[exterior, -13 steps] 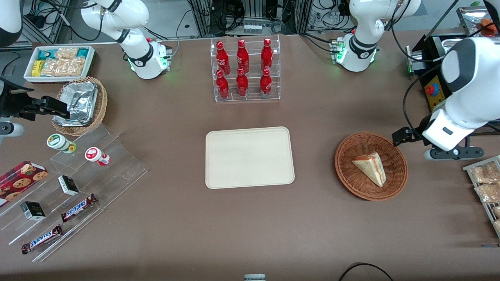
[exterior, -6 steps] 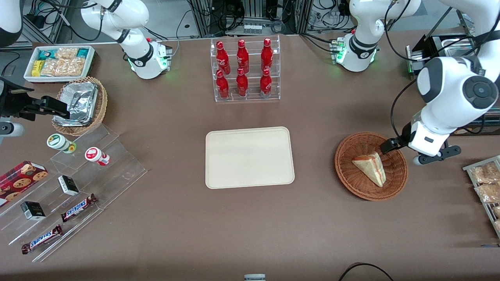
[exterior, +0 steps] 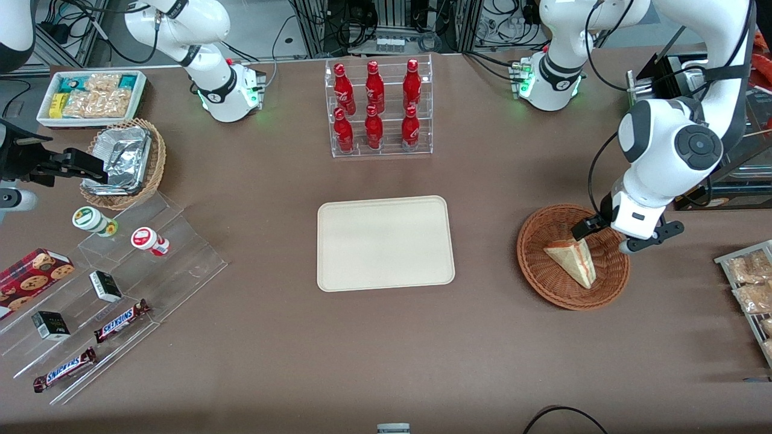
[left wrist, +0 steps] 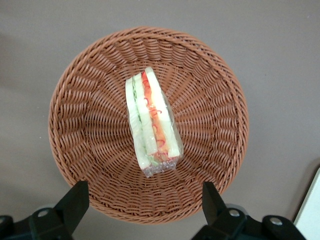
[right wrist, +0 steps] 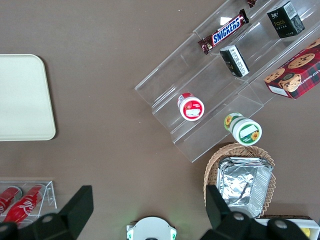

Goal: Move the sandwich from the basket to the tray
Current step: 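Lower the open left gripper around the sandwich and close it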

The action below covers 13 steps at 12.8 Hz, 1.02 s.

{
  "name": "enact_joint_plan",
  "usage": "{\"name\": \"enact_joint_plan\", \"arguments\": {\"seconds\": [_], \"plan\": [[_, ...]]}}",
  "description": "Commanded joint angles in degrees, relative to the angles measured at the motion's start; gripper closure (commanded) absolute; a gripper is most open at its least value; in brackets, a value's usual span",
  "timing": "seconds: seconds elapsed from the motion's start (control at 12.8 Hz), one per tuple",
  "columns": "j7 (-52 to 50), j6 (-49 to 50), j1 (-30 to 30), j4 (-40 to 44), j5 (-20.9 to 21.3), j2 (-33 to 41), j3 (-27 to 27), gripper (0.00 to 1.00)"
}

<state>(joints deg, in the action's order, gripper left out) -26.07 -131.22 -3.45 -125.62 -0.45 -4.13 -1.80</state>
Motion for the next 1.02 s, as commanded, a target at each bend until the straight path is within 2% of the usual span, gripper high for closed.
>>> {"name": "enact_joint_plan", "arguments": {"seconds": [0.0,0.94], "plan": [[-1.9,-2.2,-0.7,-0.8,0.7,-0.7,0.2,0.00],[-5.0,-14.6,-0.8,-2.8,0.7,-8.0,0.2,0.00]]}}
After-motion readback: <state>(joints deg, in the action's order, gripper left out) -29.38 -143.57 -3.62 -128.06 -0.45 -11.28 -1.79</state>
